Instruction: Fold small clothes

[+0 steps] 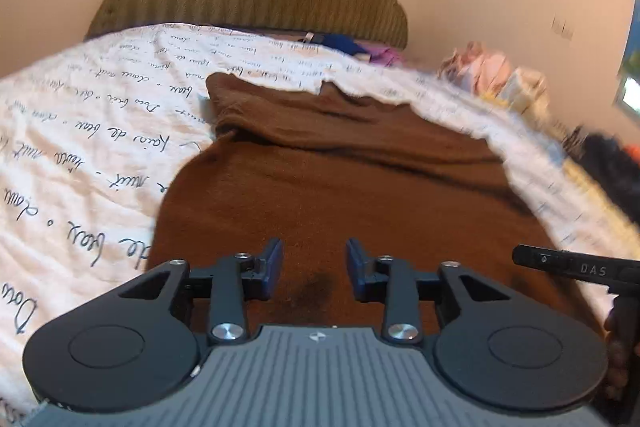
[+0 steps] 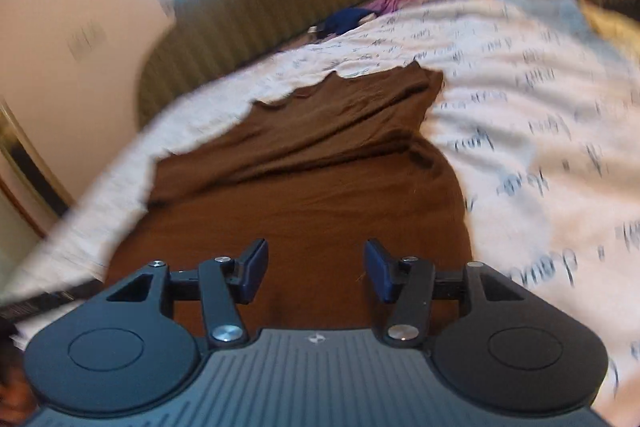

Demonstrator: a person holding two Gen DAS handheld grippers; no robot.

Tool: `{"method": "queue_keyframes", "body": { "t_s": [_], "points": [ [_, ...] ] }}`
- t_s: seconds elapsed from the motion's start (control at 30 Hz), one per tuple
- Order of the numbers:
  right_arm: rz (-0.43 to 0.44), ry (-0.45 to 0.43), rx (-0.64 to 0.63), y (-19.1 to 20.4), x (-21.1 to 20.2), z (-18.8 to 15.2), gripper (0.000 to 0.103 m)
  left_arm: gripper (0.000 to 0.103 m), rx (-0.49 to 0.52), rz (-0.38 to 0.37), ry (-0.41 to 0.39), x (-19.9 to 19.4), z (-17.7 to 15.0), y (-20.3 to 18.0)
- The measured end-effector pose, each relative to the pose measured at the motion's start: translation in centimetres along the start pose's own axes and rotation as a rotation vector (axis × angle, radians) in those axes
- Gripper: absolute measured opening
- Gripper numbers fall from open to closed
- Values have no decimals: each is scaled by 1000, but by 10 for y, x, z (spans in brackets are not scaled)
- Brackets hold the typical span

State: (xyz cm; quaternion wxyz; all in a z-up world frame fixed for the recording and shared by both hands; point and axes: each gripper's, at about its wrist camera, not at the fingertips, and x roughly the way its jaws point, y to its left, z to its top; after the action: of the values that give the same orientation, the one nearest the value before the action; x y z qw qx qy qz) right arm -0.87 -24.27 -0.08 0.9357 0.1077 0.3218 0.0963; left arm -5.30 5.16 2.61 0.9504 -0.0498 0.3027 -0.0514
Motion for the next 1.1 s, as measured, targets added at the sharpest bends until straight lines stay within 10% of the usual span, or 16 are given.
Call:
{"method": "queue_keyframes", "body": {
  "t_s": [0.17, 0.43, 0.63, 1.1],
  "points": [
    [-73, 3, -173, -3, 14, -23, 53, 55, 161, 12, 61, 22, -12, 6],
    [-66, 4, -146, 18, -8, -15, 56, 59, 164, 26, 52, 19, -15, -1],
    [-60, 9, -246, 30, 8, -42, 86, 63, 178, 47, 52, 15, -14, -7],
    [-91, 8, -156, -2, 4, -37, 90, 70, 171, 61, 54, 17, -14, -5]
  ]
}}
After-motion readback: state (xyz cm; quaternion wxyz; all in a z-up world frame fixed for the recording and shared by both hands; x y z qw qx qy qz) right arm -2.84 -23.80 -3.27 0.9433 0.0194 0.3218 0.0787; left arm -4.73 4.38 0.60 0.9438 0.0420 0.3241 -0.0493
